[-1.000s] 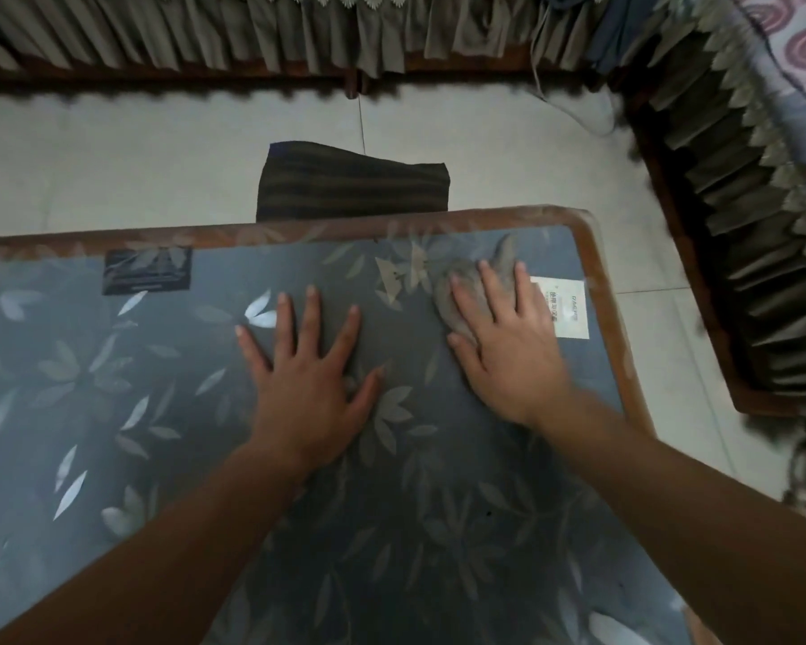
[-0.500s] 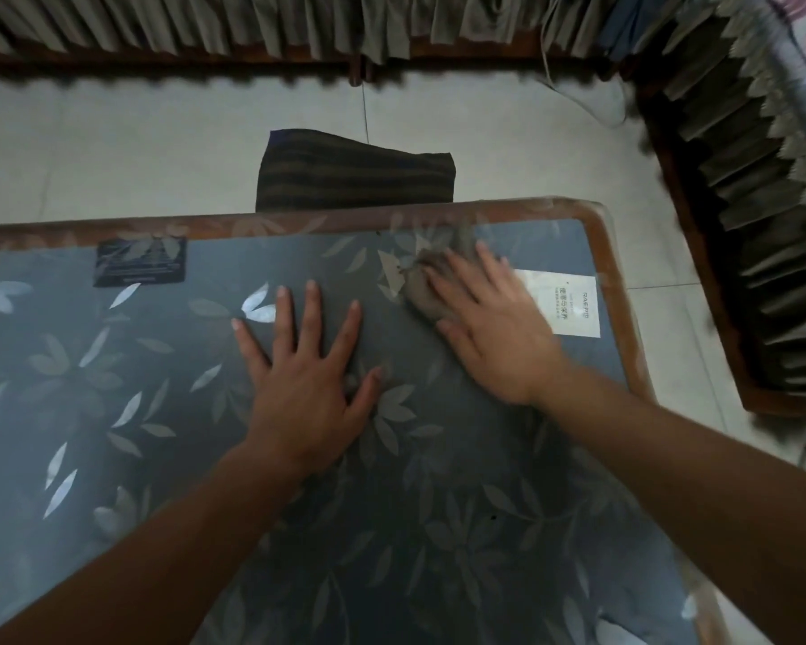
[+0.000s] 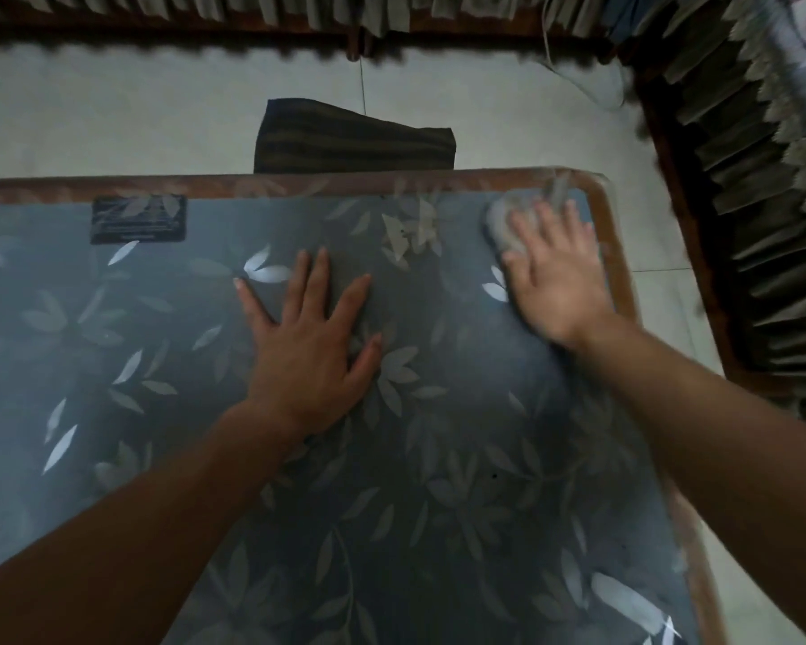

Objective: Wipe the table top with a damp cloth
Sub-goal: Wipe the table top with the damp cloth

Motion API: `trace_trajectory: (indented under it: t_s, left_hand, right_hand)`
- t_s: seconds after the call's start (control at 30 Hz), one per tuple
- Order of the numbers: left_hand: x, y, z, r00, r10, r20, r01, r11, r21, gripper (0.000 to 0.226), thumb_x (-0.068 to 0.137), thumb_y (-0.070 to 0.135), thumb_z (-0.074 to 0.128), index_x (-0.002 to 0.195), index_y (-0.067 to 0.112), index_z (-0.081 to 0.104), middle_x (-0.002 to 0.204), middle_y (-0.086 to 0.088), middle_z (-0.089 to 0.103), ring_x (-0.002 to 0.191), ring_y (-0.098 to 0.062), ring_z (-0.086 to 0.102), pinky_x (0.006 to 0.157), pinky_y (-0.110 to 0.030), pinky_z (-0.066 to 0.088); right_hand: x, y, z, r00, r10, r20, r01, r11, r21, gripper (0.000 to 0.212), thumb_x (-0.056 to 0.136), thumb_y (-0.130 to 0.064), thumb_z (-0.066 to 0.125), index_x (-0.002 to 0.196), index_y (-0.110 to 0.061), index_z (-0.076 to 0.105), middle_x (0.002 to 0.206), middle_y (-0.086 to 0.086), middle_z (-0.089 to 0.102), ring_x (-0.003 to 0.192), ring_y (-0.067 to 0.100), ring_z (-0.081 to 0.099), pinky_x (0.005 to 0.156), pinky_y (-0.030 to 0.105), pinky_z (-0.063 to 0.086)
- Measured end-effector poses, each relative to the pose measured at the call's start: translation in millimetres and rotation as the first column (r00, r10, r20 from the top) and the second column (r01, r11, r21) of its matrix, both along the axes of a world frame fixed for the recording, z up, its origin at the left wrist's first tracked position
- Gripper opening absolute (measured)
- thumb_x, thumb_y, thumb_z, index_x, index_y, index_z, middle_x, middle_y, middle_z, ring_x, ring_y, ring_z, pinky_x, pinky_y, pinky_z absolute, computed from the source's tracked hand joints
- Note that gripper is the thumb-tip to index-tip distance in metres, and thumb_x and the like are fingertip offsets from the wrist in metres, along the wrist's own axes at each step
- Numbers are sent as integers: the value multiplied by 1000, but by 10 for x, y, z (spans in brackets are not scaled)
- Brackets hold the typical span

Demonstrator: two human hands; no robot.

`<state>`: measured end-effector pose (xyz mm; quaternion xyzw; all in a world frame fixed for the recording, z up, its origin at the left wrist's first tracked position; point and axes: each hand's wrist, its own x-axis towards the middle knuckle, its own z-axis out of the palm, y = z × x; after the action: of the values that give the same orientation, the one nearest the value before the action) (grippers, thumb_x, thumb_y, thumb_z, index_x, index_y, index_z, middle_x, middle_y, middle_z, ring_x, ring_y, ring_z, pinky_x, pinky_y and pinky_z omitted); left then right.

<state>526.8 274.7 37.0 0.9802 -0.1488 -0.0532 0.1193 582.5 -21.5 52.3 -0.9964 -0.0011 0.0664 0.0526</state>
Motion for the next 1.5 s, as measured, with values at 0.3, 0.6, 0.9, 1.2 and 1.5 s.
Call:
trace_trajectory:
  t_s: [0.3,0.6,0.9,1.2,1.5]
  left_hand:
    - [-11,16,-9,998,-44,34,42,998,48,64,94,67,27,150,38,38,167,-13,19,156,-33,7,108,-83,2]
    - [-30,22,7,999,-39,32,39,999,4,66,92,65,29,151,38,38,167,-13,18,156,-33,6,109,-82,-1]
    - [-85,47,78,998,-60,23,62,995,-83,61,91,56,38,142,26,52,158,-16,35,150,-33,26,114,-77,2]
    - [-918,44,173,996,-86,1,86,996,-34,62,93,50,36,146,22,51,162,-16,33,153,-36,22,117,-71,9]
    - [-1001,82,108,990,-130,-57,132,991,29,69,94,47,30,159,23,29,169,-13,15,157,-33,4,118,-70,4]
  right_hand:
    - [-755,378,8,958,287,-17,-286,957,42,59,102,-53,22,157,-31,19,167,3,18,154,33,2,124,54,3]
    - [-664,412,-40,996,-77,54,77,997,7,60,103,-51,23,158,-31,16,168,6,13,154,36,0,124,55,1]
    - [-573,147,-3,980,-198,-11,198,977,72,59,104,-48,25,159,-29,17,169,4,9,154,33,-5,124,52,-2]
    - [-1609,642,12,907,420,-31,-420,908,5,59,100,-45,33,156,-30,24,166,5,21,153,38,10,122,59,11]
    - [-1417,764,-71,981,181,65,-182,983,10,60,99,-48,29,156,-31,24,167,5,20,153,40,7,123,59,6]
